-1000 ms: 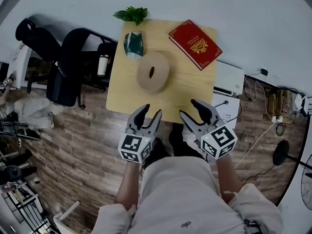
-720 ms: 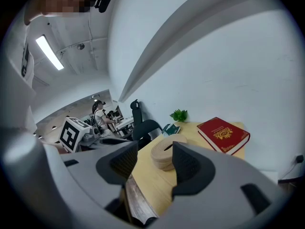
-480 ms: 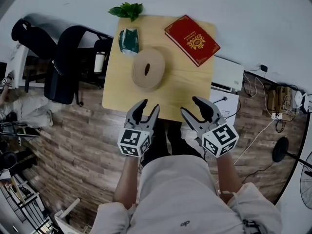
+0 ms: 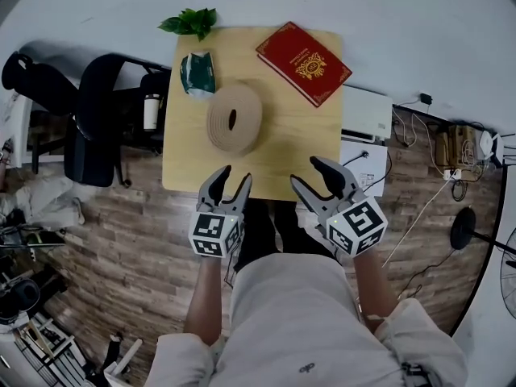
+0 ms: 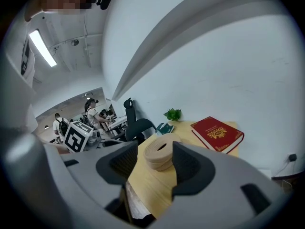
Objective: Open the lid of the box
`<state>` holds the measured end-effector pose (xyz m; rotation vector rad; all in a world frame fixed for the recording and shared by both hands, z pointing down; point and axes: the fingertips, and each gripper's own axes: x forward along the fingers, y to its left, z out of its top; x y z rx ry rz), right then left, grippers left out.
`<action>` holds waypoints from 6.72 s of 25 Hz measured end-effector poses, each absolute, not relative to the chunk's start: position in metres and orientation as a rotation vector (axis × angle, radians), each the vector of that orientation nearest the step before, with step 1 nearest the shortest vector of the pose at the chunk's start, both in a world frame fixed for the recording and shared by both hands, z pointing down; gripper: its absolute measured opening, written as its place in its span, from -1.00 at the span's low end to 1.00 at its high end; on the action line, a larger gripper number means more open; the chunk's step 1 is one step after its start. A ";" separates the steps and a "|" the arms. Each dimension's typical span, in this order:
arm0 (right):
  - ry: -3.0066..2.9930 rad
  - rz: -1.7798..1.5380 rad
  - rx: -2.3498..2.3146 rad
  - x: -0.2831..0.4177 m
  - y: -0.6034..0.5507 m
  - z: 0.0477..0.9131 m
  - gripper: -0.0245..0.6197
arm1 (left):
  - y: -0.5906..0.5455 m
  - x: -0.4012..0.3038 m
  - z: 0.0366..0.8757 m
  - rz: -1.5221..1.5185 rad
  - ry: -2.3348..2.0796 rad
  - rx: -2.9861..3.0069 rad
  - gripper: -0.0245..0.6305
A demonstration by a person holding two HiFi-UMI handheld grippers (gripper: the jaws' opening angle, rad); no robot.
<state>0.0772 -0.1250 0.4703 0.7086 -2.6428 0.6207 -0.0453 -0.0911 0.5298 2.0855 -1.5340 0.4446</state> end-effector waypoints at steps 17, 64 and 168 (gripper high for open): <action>-2.536 0.652 0.816 0.052 -0.122 0.491 -0.27 | -0.127 -0.065 0.573 0.698 -1.373 2.248 -0.33; -2.408 0.742 1.016 0.029 -0.120 0.511 -0.27 | -0.149 -0.071 0.654 1.332 -0.972 2.464 -0.40; -2.638 0.512 0.935 -0.057 -0.156 0.442 -0.38 | -0.130 -0.194 0.454 0.204 -1.424 2.354 -0.73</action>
